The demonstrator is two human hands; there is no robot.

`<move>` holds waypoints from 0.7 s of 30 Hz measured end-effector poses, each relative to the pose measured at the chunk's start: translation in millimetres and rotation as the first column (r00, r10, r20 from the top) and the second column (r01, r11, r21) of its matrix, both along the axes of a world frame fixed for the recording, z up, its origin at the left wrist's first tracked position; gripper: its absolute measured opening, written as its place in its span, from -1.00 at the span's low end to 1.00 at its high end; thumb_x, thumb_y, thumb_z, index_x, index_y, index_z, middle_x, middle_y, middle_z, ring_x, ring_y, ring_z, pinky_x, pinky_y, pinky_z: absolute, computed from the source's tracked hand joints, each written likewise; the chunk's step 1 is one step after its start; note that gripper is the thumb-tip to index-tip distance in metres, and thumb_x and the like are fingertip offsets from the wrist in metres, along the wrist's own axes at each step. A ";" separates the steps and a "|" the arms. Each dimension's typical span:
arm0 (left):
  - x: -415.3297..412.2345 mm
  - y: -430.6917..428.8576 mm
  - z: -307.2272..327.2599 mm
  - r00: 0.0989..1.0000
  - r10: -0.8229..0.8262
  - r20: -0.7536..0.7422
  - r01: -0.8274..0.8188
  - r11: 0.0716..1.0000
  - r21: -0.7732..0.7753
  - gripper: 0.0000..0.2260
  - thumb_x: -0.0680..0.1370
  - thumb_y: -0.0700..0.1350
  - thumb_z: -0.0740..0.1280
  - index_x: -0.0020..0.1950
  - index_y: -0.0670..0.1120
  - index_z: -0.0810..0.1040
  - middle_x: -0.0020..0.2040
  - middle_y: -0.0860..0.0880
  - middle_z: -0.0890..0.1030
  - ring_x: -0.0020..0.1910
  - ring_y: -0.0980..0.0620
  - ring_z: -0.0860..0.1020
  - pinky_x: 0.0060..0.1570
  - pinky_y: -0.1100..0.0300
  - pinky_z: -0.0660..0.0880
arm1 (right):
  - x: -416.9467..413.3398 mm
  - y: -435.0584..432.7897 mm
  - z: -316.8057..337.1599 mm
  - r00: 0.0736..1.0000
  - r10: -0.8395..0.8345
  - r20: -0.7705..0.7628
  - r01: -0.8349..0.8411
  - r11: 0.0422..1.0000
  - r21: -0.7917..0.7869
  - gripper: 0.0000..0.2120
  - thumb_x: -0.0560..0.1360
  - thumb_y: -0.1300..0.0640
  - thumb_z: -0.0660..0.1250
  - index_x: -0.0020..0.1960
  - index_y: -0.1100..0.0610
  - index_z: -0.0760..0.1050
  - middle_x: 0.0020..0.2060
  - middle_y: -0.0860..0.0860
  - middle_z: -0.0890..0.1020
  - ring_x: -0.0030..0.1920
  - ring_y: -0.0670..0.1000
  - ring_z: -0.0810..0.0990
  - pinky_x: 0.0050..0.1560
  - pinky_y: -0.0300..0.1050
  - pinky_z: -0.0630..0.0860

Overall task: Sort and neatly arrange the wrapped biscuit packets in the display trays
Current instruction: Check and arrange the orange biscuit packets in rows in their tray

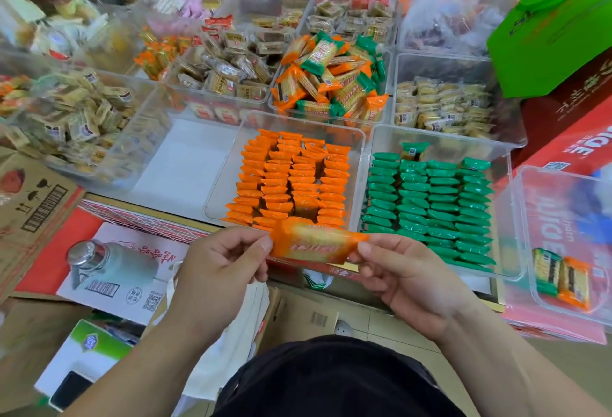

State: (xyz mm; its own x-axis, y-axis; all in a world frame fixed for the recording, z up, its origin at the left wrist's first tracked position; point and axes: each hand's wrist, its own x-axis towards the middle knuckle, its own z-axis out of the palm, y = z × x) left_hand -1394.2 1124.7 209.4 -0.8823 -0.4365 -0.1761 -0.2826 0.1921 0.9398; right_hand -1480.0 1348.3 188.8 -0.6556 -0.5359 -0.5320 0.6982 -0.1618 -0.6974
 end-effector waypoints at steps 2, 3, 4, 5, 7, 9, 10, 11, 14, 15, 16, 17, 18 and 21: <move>-2.7 0.4 -0.7 0.998 0.037 0.051 -0.037 0.999 0.017 -0.83 0.59 -0.17 0.38 -0.18 -0.06 0.68 -0.46 0.04 0.50 -0.41 0.09 0.41 -0.29 0.15 0.42 | -3.0 -2.7 0.7 1.000 -0.005 0.013 0.004 0.995 0.096 -0.84 0.39 0.14 0.46 -0.35 0.13 0.58 -0.38 0.07 0.53 -0.46 -0.09 0.39 -0.53 -0.31 0.21; -4.3 1.1 -0.5 0.995 0.052 0.080 -0.059 0.995 0.083 -0.81 0.59 -0.17 0.36 -0.21 -0.13 0.65 -0.48 0.03 0.44 -0.42 0.07 0.35 -0.28 0.13 0.37 | -4.6 -3.7 -1.1 0.999 -0.023 0.036 0.018 0.994 0.112 -0.80 0.39 0.13 0.46 -0.38 0.11 0.54 -0.41 0.05 0.48 -0.48 -0.10 0.35 -0.54 -0.31 0.18; -6.1 1.3 -0.2 0.993 0.062 0.102 -0.081 0.980 0.184 -0.79 0.60 -0.19 0.35 -0.22 -0.22 0.59 -0.49 0.00 0.38 -0.43 0.04 0.31 -0.27 0.12 0.33 | -5.6 -6.1 -0.4 0.996 -0.039 0.075 0.030 0.993 0.116 -0.79 0.39 0.13 0.46 -0.39 0.10 0.51 -0.43 0.03 0.45 -0.48 -0.10 0.32 -0.55 -0.30 0.15; -8.0 1.6 0.9 0.991 0.074 0.114 -0.104 0.951 0.291 -0.78 0.60 -0.21 0.34 -0.23 -0.26 0.53 -0.49 -0.02 0.33 -0.44 0.03 0.29 -0.27 0.12 0.30 | -6.3 -6.7 -1.6 0.993 -0.046 0.106 0.036 0.995 0.093 -0.78 0.39 0.14 0.46 -0.38 0.10 0.48 -0.44 0.02 0.41 -0.49 -0.09 0.30 -0.55 -0.30 0.14; -9.9 0.9 1.9 0.988 0.084 0.126 -0.127 0.911 0.392 -0.81 0.59 -0.22 0.33 -0.22 -0.22 0.53 -0.47 -0.04 0.32 -0.45 0.02 0.29 -0.29 0.12 0.29 | -6.5 -8.5 -2.1 0.988 -0.048 0.145 0.038 0.997 0.071 -0.75 0.41 0.16 0.44 -0.38 0.09 0.43 -0.47 0.01 0.36 -0.51 -0.10 0.26 -0.55 -0.29 0.13; -9.5 -1.0 -0.9 0.989 0.071 0.130 -0.110 0.939 0.326 -0.78 0.60 -0.21 0.33 -0.25 -0.17 0.56 -0.47 -0.08 0.35 -0.44 0.01 0.32 -0.27 0.12 0.34 | -6.2 -9.3 -4.3 0.992 -0.051 0.119 0.042 0.996 0.077 -0.75 0.42 0.14 0.43 -0.39 0.08 0.45 -0.50 0.01 0.36 -0.55 -0.11 0.25 -0.55 -0.28 0.15; -9.3 -1.3 -2.3 0.990 0.063 0.126 -0.095 0.959 0.268 -0.79 0.60 -0.20 0.34 -0.23 -0.16 0.60 -0.48 -0.09 0.37 -0.44 0.01 0.33 -0.26 0.13 0.37 | -5.7 -10.1 -2.4 0.994 -0.048 0.095 0.040 0.995 0.092 -0.78 0.41 0.12 0.43 -0.37 0.09 0.47 -0.50 0.03 0.39 -0.57 -0.11 0.27 -0.55 -0.28 0.17; -9.4 -1.3 -3.7 0.991 0.059 0.118 -0.084 0.973 0.215 -0.81 0.60 -0.20 0.35 -0.19 -0.14 0.64 -0.50 -0.09 0.38 -0.46 0.02 0.35 -0.29 0.14 0.40 | -5.6 -10.4 -2.2 0.997 -0.043 0.061 0.036 0.994 0.106 -0.83 0.40 0.10 0.44 -0.31 0.11 0.51 -0.49 0.05 0.46 -0.57 -0.10 0.31 -0.55 -0.27 0.21; -11.4 -0.5 -9.0 0.995 0.071 0.077 -0.081 0.987 0.140 -0.85 0.60 -0.24 0.35 -0.13 -0.13 0.67 -0.48 -0.10 0.52 -0.48 0.03 0.46 -0.38 0.21 0.46 | -6.3 -12.9 0.4 0.999 -0.052 0.004 0.051 0.986 0.161 -0.77 0.45 0.03 0.40 -0.03 0.19 0.56 -0.27 0.20 0.68 -0.46 0.00 0.57 -0.49 -0.23 0.44; -13.0 -0.5 -11.1 0.995 0.072 0.068 -0.081 0.987 0.140 -0.86 0.60 -0.25 0.34 -0.11 -0.13 0.67 -0.43 -0.09 0.60 -0.45 0.01 0.54 -0.36 0.20 0.48 | -7.6 -13.0 -1.0 0.998 -0.065 0.003 0.063 0.984 0.169 -0.71 0.50 -0.01 0.37 0.06 0.21 0.55 -0.19 0.25 0.70 -0.37 0.06 0.65 -0.44 -0.20 0.52; -14.8 -0.2 -13.2 0.996 0.071 0.062 -0.080 0.986 0.149 -0.86 0.60 -0.26 0.33 -0.08 -0.13 0.67 -0.36 -0.09 0.66 -0.38 0.00 0.62 -0.32 0.19 0.51 | -8.9 -13.7 -1.2 0.997 -0.071 0.010 0.068 0.982 0.178 -0.65 0.54 -0.05 0.32 0.11 0.23 0.54 -0.13 0.28 0.71 -0.27 0.12 0.70 -0.39 -0.17 0.57; -16.9 0.2 -14.7 0.996 0.067 0.060 -0.076 0.983 0.165 -0.87 0.60 -0.26 0.33 -0.05 -0.13 0.67 -0.28 -0.09 0.71 -0.29 -0.01 0.67 -0.27 0.19 0.54 | -10.3 -14.0 -2.6 0.997 -0.075 0.011 0.072 0.981 0.182 -0.63 0.58 -0.08 0.28 0.14 0.23 0.54 -0.08 0.30 0.71 -0.17 0.16 0.72 -0.34 -0.16 0.61; -19.8 0.9 -16.6 0.996 0.063 0.060 -0.073 0.980 0.187 -0.87 0.61 -0.25 0.33 -0.02 -0.12 0.68 -0.21 -0.08 0.73 -0.21 -0.01 0.70 -0.23 0.20 0.57 | -11.5 -15.2 -3.3 0.997 -0.081 0.010 0.078 0.979 0.187 -0.63 0.59 -0.08 0.27 0.13 0.23 0.55 -0.05 0.29 0.71 -0.10 0.19 0.73 -0.30 -0.15 0.63; -30.0 3.8 -24.4 0.995 0.052 0.083 -0.073 0.958 0.276 -0.88 0.59 -0.20 0.35 0.00 -0.08 0.69 -0.11 -0.01 0.74 -0.08 0.04 0.70 -0.16 0.24 0.61 | -15.3 -18.0 -13.6 0.989 -0.147 -0.018 0.147 0.967 0.207 -0.83 0.54 0.10 0.37 -0.03 0.23 0.54 -0.06 0.21 0.72 -0.12 0.15 0.73 -0.25 -0.17 0.66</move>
